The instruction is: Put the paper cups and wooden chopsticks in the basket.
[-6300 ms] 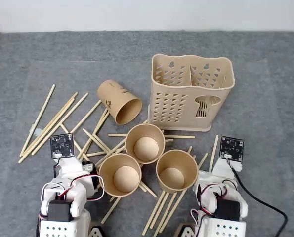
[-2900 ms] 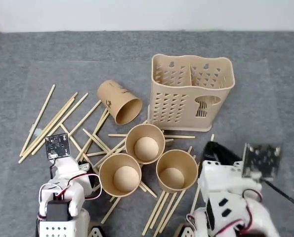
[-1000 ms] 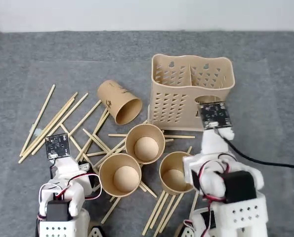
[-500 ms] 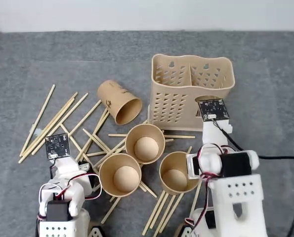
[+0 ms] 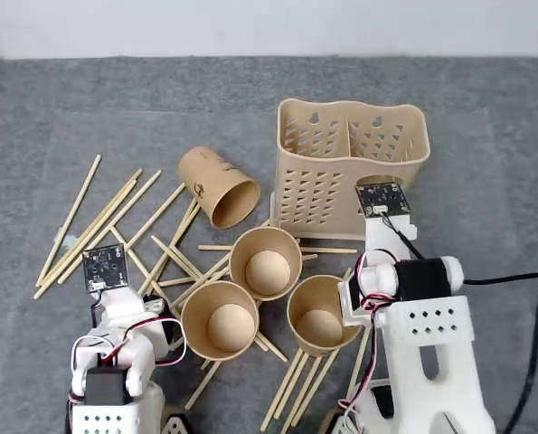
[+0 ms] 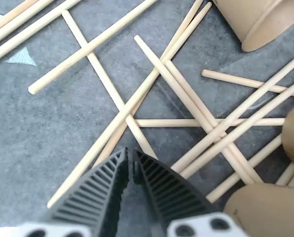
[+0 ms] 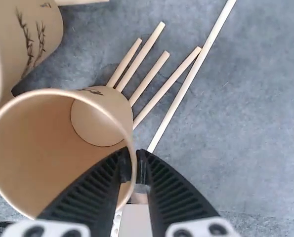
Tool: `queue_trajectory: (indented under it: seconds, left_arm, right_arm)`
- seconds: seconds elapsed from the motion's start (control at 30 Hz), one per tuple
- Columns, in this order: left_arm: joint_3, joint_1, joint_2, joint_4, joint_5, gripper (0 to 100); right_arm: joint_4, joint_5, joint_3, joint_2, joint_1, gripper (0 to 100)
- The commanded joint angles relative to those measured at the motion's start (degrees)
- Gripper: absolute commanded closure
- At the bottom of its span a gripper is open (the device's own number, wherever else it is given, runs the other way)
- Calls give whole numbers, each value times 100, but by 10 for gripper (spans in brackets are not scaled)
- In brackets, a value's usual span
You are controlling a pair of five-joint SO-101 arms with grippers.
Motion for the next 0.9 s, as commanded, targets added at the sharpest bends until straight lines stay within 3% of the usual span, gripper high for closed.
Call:
queue_trajectory:
  seconds: [0.0,0.47,0.67,0.87]
  left_arm:
    - [-75,-44,-9,9,62,984]
    - [-75,-44,-9,9,62,984]
    - [-75,-44,-9,9,62,984]
    - [-75,-44,-9,9,62,984]
  right_arm:
    - [48,79,-510,-163,57,991]
    - [892,62,-3798,-989,-321,991]
    - [136,44,-4897,-989,-312,991]
    - [-945,62,-4888,-813,-31,991]
